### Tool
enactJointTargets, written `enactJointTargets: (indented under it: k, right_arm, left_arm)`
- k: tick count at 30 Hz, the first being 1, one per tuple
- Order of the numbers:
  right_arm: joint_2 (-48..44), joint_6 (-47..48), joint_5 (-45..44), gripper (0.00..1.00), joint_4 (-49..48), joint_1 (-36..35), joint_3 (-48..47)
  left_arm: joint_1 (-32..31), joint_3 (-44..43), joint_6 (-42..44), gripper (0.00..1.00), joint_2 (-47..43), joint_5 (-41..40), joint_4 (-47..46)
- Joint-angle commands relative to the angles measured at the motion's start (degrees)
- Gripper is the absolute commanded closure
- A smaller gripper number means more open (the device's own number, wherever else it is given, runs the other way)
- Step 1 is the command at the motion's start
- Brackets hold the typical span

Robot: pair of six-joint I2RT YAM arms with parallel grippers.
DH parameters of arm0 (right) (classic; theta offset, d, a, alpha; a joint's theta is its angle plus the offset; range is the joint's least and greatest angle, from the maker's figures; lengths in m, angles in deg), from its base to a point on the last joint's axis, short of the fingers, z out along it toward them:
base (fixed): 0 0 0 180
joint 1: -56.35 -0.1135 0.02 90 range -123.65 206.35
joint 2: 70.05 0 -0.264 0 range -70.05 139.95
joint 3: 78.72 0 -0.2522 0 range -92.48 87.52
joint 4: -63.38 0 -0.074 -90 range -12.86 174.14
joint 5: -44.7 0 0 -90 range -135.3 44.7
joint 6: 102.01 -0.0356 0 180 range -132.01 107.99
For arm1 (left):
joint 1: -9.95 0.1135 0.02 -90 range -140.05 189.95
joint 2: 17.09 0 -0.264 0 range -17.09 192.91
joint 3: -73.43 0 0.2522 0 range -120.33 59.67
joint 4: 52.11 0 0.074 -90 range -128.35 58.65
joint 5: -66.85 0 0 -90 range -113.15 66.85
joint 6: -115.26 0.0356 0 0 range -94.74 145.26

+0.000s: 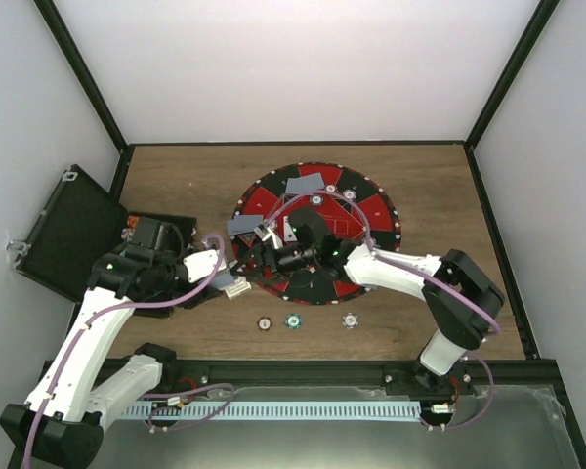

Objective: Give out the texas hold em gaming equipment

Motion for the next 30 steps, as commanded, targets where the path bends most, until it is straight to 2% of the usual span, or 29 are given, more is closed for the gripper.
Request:
enactJointTargets:
  k: [1,17,30]
  right_arm:
    - [2.5,-4.3,2.3,0.15,-5.9,-2.1,-2.8]
    - [14.0,-9.4,5.5,0.24,-11.7,-5.5,-11.1]
    - [10.9,-7.9,5.5,0.34,-11.8,0.0,-2.7]
  left_arm:
    - [0.0,0.1,1.2,0.96,-0.3,1.7,-1.1]
    - [0.0,-0.4,1.3,0.96,-0.7,2.0,-0.8]
    - [0.0,-0.7,1.6,0.96,-0.8,1.8,-0.5]
